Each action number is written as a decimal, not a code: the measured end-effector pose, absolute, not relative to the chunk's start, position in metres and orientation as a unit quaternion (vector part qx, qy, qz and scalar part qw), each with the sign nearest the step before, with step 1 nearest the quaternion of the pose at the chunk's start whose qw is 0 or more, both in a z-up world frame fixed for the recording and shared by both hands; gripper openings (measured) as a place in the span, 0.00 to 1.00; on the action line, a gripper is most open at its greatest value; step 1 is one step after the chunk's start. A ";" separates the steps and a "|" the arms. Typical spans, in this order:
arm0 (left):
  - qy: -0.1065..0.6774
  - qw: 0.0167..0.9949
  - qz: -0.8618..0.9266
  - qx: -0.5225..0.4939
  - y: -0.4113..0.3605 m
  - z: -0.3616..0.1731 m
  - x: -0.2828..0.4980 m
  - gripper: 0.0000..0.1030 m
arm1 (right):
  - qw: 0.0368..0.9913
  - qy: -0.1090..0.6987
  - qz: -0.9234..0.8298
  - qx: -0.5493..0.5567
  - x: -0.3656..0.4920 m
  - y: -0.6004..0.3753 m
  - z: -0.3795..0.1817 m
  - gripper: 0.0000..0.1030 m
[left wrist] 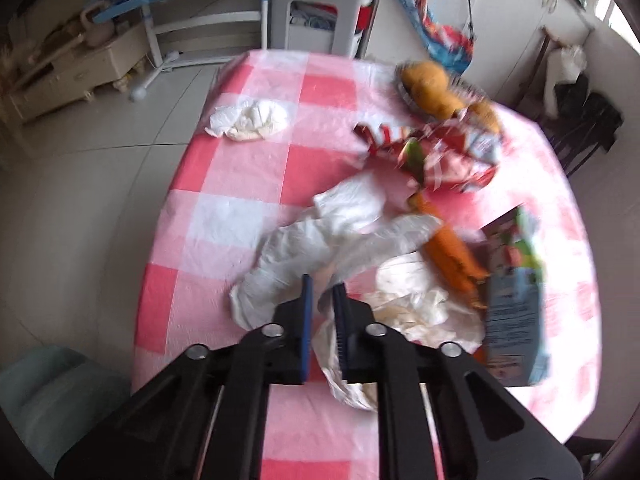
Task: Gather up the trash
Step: 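Reach the left tool to the table and close it on the white tissue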
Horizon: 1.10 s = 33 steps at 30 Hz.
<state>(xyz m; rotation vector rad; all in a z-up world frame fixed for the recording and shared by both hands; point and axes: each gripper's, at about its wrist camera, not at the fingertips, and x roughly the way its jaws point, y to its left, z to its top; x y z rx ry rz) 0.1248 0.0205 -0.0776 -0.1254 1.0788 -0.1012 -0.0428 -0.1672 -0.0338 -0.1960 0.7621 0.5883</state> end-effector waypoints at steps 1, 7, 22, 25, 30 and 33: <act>0.503 0.860 -0.052 -0.072 0.023 -0.071 0.119 0.03 | 0.882 0.366 0.283 -0.095 -0.043 -0.166 -0.034 0.77; 0.428 0.886 -0.057 -0.167 0.060 -0.025 0.073 0.02 | 0.881 0.362 0.288 -0.100 -0.046 -0.161 -0.033 0.77; 0.480 0.873 0.019 -0.082 0.053 -0.070 0.107 0.56 | 0.873 0.378 0.296 -0.083 -0.046 -0.154 -0.042 0.77; 0.484 0.871 0.030 -0.075 0.041 -0.073 0.126 0.62 | 0.870 0.385 0.297 -0.086 -0.043 -0.153 -0.047 0.77; 0.492 0.868 0.065 -0.030 0.021 -0.082 0.146 0.71 | 0.869 0.390 0.294 -0.081 -0.037 -0.154 -0.049 0.77; 0.508 0.858 0.065 -0.024 0.016 -0.092 0.150 0.41 | 0.871 0.387 0.292 -0.083 -0.035 -0.154 -0.047 0.77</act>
